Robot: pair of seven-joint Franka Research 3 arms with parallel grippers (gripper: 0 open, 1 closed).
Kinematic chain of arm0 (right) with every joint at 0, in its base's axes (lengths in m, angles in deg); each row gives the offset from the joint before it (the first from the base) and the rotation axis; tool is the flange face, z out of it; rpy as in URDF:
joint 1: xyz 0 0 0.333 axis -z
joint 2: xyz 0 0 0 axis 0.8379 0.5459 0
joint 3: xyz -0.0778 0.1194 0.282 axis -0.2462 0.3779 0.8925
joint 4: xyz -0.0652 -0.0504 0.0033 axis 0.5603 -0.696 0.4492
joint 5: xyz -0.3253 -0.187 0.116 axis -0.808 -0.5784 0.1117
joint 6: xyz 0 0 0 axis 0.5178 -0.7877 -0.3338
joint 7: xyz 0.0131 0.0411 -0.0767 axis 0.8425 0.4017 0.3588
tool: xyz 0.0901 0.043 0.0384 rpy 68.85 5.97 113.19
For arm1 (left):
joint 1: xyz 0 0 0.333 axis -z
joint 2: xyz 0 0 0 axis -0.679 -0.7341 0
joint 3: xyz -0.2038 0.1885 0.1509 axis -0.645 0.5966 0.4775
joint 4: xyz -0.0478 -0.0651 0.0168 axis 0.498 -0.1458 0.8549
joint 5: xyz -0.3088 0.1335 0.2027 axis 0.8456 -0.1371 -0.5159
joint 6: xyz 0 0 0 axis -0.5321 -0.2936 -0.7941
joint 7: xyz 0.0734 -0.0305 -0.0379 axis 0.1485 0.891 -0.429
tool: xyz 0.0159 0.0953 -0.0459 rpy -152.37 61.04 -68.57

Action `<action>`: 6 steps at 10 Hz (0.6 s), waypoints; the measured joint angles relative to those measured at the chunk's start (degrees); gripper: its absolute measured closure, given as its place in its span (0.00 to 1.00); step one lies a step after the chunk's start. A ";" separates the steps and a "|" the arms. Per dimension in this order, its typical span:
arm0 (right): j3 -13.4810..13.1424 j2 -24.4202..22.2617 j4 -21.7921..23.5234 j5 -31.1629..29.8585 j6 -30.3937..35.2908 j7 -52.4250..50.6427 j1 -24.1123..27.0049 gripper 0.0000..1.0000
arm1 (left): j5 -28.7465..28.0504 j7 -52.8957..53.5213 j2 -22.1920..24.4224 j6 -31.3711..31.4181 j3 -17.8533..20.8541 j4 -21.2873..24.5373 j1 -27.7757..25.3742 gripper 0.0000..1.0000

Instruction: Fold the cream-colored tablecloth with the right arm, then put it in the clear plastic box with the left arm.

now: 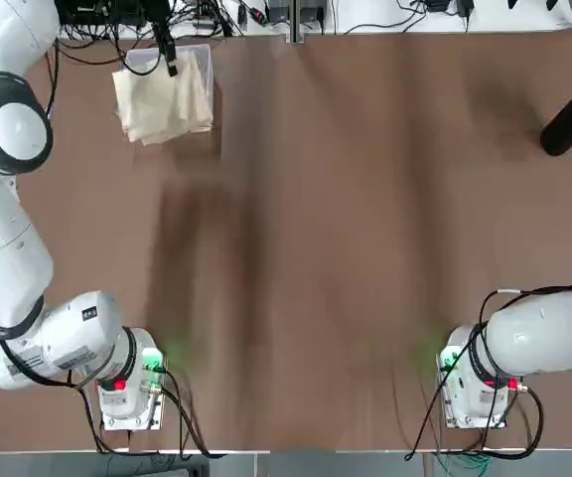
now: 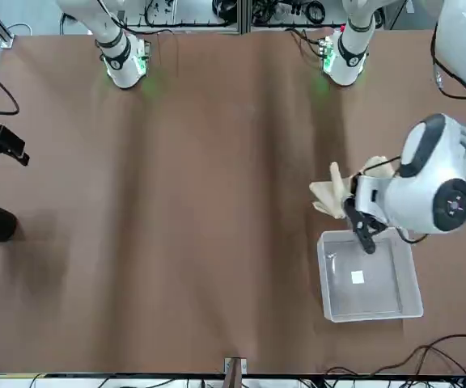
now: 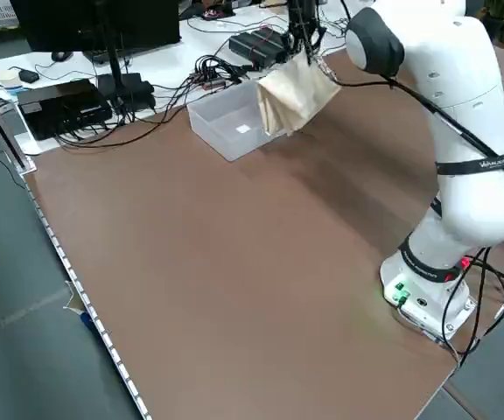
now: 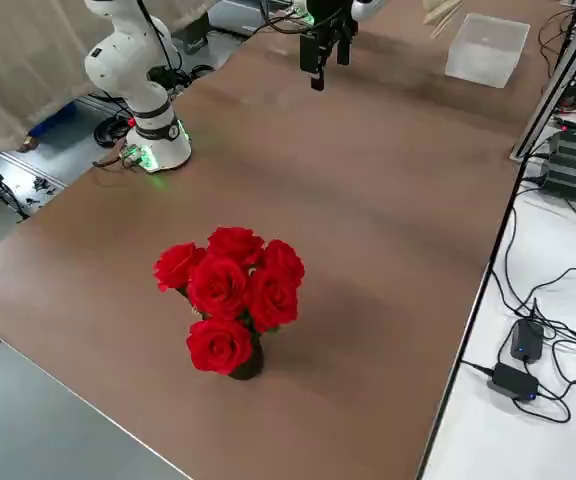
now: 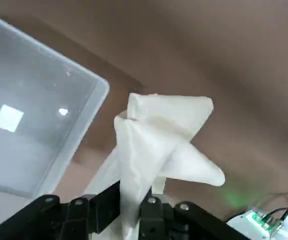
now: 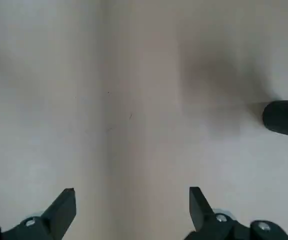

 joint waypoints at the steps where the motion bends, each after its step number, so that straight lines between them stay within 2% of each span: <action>1: 0.00 0.00 0.00 0.00 0.00 0.00 0.00 0.00 | -0.02 2.31 -0.04 0.01 2.93 -2.11 1.58 0.84; 3: -0.02 0.00 0.00 0.00 0.00 0.00 0.00 0.00 | -0.02 5.47 -0.65 0.47 10.80 -7.47 7.92 0.84; 4: -0.02 0.00 0.01 0.00 0.00 0.00 0.00 0.00 | -0.02 5.92 -1.26 1.34 13.49 -9.52 10.81 0.84; 6: -0.03 0.00 0.01 0.00 0.00 0.00 -0.01 0.00 | -0.03 5.95 -2.38 2.36 15.91 -10.59 13.37 0.84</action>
